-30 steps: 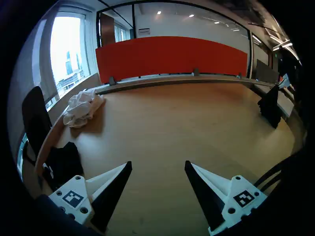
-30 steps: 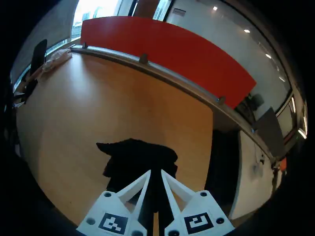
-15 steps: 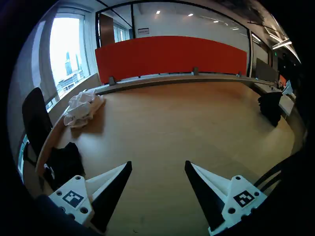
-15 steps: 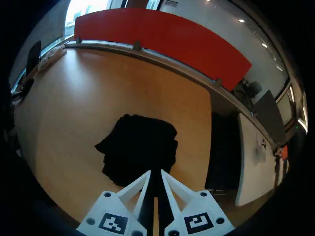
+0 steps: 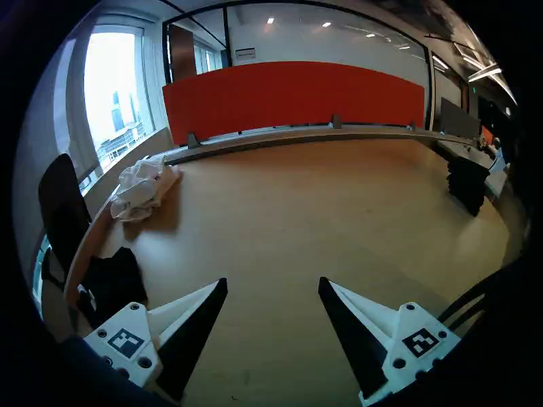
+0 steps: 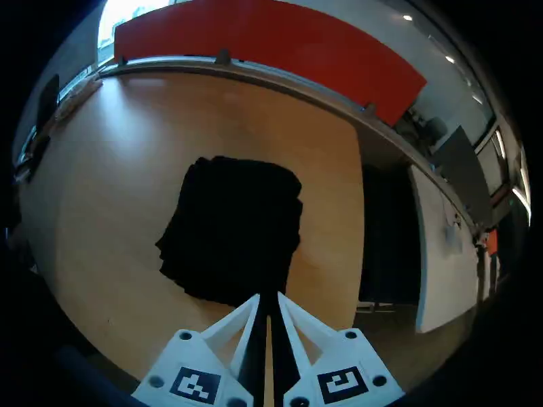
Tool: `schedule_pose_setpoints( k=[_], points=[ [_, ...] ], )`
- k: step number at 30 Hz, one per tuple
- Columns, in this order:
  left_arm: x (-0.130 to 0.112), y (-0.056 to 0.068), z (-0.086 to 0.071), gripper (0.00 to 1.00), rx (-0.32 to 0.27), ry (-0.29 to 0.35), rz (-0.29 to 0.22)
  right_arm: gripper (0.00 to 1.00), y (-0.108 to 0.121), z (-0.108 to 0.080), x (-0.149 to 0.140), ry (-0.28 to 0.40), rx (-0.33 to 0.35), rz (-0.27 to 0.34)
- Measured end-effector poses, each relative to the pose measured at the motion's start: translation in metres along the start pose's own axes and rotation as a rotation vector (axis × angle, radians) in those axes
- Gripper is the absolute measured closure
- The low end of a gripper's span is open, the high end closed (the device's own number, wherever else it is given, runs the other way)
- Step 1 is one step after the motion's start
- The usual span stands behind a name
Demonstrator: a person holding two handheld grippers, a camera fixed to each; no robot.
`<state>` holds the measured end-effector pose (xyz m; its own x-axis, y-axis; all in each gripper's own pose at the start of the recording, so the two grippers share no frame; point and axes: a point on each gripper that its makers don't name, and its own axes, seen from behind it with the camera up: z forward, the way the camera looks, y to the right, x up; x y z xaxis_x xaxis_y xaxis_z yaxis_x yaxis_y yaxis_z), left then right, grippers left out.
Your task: Fold towel
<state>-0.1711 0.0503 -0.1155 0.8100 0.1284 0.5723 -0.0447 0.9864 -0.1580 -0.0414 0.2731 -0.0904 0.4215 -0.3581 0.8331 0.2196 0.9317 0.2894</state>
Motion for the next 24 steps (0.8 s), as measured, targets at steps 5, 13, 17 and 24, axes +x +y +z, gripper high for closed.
schedule_pose_setpoints(
  k=[5,13,17,24],
  points=[
    [0.0,-0.001,0.0,0.0,0.004,-0.003,0.002,0.97,0.001,0.005,-0.009,-0.025,-0.004,0.014],
    [0.0,-0.003,-0.001,0.0,0.008,-0.006,0.006,0.97,0.007,0.012,-0.023,-0.06,-0.019,0.039],
    [-0.001,-0.003,-0.001,0.0,0.009,-0.009,0.008,0.97,0.007,0.015,-0.028,-0.074,-0.019,0.042],
    [0.001,-0.001,0.0,0.0,0.009,-0.008,0.01,0.97,0.003,0.018,-0.032,-0.087,-0.01,0.041]
  ],
)
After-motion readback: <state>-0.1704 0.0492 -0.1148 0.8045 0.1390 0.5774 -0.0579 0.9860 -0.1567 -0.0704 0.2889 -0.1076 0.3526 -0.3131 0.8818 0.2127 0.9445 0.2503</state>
